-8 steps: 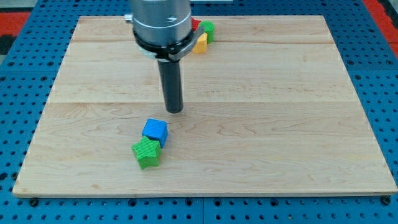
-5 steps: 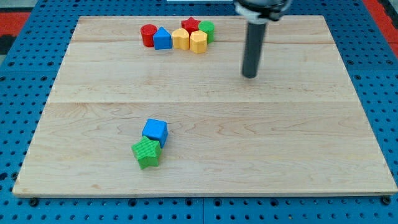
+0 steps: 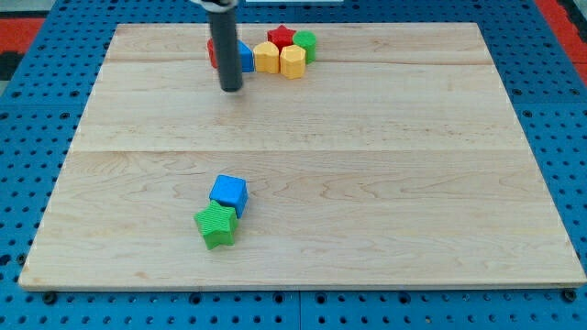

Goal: Place the blue triangle at the left center

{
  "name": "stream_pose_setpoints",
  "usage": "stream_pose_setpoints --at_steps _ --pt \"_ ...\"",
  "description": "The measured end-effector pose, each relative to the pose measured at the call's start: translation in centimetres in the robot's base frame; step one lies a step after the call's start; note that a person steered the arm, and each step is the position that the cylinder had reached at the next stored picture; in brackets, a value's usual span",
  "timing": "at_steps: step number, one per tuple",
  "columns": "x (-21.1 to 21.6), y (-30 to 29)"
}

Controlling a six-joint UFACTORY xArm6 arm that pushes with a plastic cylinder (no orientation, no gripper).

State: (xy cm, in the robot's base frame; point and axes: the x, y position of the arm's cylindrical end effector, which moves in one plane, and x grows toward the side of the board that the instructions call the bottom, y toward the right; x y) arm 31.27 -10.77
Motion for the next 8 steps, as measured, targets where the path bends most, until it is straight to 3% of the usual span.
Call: stream_pose_setpoints --at_steps 1,2,3,5,6,7,8 --pt "-3.7 -6.0" --pt "-7.0 -3.3" --pt "-7.4 3.9" --pt "-5.2 4.4" --pt "-2.2 2.8" --pt "2.6 3.6" --pt "4.7 5.9"
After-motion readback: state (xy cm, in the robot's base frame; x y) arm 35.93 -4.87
